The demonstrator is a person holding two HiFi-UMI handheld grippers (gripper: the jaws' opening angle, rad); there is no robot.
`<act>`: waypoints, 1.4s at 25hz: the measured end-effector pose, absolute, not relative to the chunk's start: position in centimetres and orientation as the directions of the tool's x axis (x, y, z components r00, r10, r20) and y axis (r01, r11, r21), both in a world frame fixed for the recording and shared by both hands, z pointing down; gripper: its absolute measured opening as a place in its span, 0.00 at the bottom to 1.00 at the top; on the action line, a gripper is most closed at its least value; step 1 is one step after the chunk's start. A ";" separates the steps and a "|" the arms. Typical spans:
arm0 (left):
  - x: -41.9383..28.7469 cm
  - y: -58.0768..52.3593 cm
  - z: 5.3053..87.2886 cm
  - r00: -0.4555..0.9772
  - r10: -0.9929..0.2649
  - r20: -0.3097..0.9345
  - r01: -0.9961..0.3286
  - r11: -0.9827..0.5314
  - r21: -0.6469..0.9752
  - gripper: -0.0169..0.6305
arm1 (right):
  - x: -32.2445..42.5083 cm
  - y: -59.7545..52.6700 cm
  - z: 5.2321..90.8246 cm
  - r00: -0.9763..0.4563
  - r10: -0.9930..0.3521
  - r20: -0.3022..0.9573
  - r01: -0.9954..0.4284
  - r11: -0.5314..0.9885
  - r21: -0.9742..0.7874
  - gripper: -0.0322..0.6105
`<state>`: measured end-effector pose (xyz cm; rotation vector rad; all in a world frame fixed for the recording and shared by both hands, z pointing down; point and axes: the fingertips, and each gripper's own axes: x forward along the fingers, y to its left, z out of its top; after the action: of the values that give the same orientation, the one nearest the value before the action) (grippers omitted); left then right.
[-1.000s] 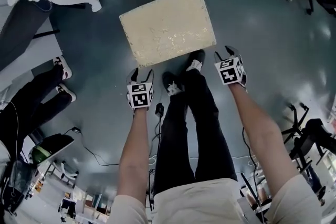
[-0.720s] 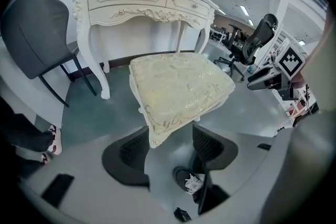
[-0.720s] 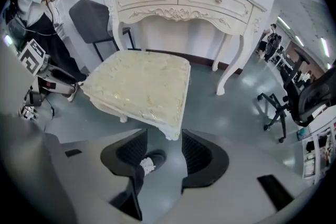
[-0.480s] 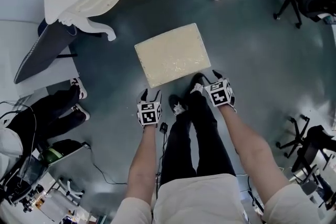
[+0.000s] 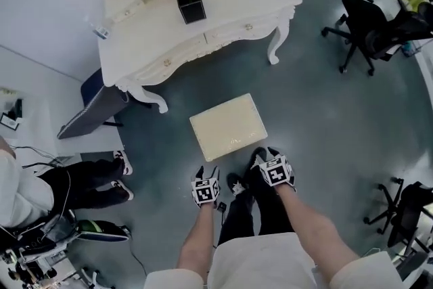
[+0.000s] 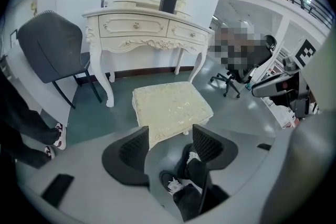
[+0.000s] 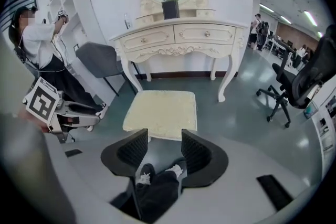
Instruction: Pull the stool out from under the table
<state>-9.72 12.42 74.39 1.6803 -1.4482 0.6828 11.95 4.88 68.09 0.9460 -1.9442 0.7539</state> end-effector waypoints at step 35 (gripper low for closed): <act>-9.7 13.1 52.0 0.183 -0.756 0.629 -0.975 -0.060 0.212 0.45 | 7.3 7.5 50.9 -0.573 -0.485 0.660 -0.778 0.575 -0.253 0.42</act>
<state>-9.73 13.11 52.03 1.8670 -1.6232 0.4740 7.32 7.49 50.92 1.0068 -2.2755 0.7270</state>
